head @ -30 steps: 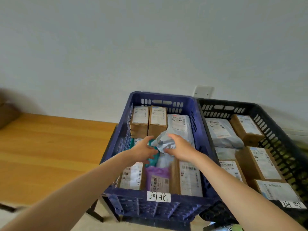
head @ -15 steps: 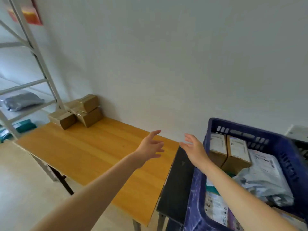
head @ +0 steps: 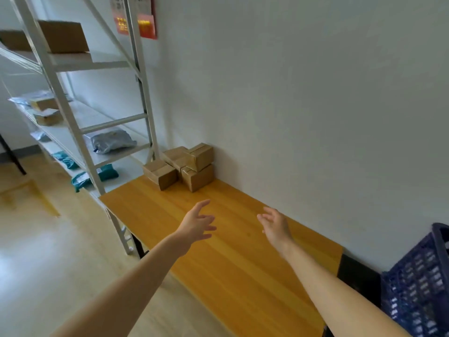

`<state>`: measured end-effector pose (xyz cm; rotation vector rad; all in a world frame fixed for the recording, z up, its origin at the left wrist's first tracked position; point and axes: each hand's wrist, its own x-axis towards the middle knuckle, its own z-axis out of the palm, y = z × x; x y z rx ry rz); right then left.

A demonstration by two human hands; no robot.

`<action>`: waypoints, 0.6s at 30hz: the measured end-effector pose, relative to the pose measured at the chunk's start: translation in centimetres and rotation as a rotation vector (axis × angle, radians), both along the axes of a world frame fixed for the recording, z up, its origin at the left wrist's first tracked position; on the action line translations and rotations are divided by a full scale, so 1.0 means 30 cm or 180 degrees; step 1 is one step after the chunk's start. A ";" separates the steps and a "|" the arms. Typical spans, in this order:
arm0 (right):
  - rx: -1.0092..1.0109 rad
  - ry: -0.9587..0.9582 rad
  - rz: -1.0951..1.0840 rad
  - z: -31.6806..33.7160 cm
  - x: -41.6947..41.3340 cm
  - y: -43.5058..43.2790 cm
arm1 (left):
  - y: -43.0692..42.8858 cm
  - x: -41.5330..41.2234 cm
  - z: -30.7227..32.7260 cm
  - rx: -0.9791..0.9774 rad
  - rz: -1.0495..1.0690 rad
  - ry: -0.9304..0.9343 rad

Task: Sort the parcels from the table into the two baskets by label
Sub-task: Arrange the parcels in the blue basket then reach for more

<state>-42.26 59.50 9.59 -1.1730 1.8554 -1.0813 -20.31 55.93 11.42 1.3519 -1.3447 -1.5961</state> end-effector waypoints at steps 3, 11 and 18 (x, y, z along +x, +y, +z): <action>0.0085 0.0007 0.0101 -0.037 0.069 -0.124 | -0.102 0.091 -0.033 0.0097 0.0199 0.0034; 0.0221 -0.0027 0.0318 -0.148 0.188 -0.505 | -0.436 0.215 -0.136 0.0240 0.0504 -0.0057; 0.0239 -0.0347 0.0226 -0.199 0.244 -0.891 | -0.822 0.266 -0.160 0.0236 0.0449 -0.0487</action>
